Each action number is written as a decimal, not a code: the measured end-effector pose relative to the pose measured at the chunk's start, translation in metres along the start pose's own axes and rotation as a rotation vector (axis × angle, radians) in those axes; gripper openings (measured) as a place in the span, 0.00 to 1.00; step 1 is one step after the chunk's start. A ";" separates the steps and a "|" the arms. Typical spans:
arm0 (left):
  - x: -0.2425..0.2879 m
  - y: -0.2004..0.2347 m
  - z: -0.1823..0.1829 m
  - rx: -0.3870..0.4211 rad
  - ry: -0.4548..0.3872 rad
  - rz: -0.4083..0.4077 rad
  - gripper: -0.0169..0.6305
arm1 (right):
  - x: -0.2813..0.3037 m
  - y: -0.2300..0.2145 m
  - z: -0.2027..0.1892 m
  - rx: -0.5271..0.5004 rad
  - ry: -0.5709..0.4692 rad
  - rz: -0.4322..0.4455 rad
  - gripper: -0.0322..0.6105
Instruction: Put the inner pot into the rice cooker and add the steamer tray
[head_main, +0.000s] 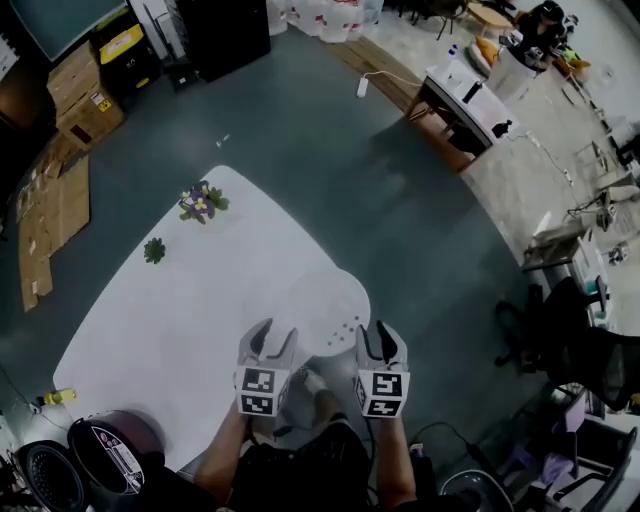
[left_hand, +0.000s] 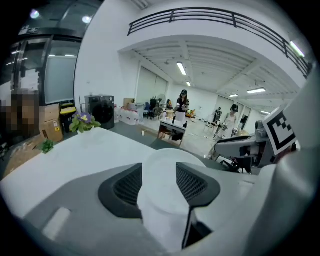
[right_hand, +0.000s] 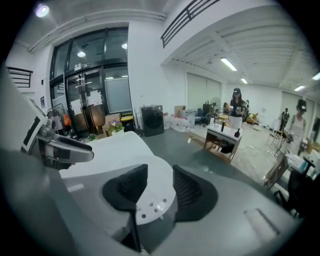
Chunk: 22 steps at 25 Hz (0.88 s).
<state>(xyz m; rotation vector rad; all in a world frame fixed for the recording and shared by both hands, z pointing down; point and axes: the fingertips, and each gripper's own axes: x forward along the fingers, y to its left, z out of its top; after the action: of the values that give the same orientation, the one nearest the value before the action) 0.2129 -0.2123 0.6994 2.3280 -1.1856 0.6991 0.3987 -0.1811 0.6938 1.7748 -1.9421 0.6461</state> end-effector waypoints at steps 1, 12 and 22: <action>0.005 0.001 -0.007 0.000 0.011 0.000 0.36 | 0.004 -0.001 -0.009 0.006 0.022 0.005 0.33; 0.044 0.010 -0.067 -0.012 0.148 0.002 0.39 | 0.035 -0.004 -0.071 0.072 0.134 0.024 0.34; 0.067 0.006 -0.077 -0.006 0.181 0.005 0.34 | 0.055 -0.013 -0.089 0.093 0.174 0.034 0.33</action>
<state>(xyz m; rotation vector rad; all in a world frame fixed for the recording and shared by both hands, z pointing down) 0.2231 -0.2118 0.8015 2.2046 -1.1107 0.8861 0.4066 -0.1726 0.7982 1.6811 -1.8554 0.8857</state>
